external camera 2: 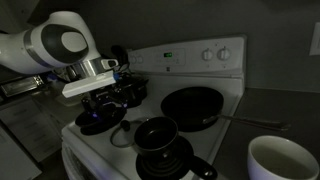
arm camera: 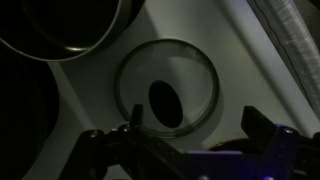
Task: Put the lid on the black pot to the front right.
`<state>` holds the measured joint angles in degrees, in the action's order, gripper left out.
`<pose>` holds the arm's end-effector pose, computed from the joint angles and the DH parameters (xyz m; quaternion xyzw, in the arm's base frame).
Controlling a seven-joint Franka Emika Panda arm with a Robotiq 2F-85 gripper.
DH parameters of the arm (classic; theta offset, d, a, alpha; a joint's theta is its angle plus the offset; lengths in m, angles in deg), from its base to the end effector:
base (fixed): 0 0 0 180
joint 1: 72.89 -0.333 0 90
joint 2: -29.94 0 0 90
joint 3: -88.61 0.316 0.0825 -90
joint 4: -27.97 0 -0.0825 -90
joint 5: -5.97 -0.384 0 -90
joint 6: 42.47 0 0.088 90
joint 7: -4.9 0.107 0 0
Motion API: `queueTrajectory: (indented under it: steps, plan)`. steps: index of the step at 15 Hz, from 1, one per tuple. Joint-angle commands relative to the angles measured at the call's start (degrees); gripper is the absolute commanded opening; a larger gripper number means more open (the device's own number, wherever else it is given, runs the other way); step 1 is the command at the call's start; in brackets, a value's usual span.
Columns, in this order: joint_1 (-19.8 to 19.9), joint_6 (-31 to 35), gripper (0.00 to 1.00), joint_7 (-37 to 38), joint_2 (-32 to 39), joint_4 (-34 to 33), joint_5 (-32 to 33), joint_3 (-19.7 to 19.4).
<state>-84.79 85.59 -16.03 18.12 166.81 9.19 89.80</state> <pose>0.4506 0.1031 0.3885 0.9508 0.3086 0.0073 0.0250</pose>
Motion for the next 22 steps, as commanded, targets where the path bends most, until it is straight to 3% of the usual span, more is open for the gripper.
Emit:
queueTrajectory:
  steps: [1,5,13,22]
  plan:
    - [1.74,-1.44,1.00,1.28,3.07,-1.39,-1.77,0.91]
    - [1.83,0.11,1.00,0.94,1.51,0.19,-0.18,1.48]
    - [1.96,17.86,1.00,-0.80,4.54,5.87,5.14,2.00]
    - [3.27,25.33,1.00,-6.06,7.31,9.14,0.97,0.32]
